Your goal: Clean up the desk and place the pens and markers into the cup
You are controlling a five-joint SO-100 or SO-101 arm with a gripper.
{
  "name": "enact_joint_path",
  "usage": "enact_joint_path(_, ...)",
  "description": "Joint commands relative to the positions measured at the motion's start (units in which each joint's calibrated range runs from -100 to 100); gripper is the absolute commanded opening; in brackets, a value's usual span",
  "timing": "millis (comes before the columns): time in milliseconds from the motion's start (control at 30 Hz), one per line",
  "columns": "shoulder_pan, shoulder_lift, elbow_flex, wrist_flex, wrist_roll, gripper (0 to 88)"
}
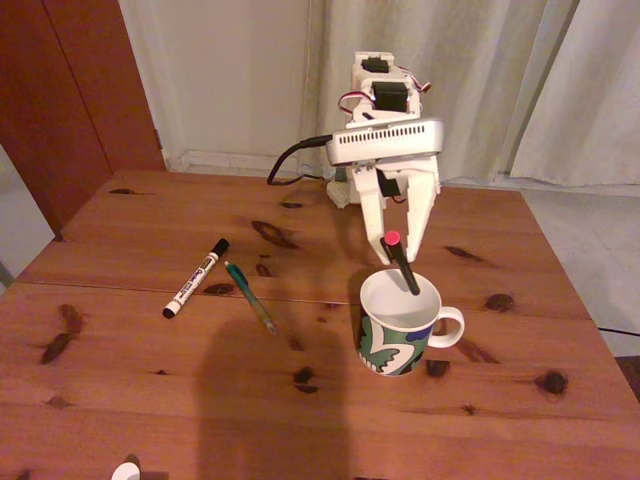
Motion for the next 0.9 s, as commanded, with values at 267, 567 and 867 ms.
enact_joint_path(267,3.1,1.7,-0.2,-1.6,0.1,0.6)
enact_joint_path(567,3.4,3.3,-0.2,-1.6,0.1,0.6)
enact_joint_path(867,3.4,2.9,-0.2,-1.6,0.1,2.5)
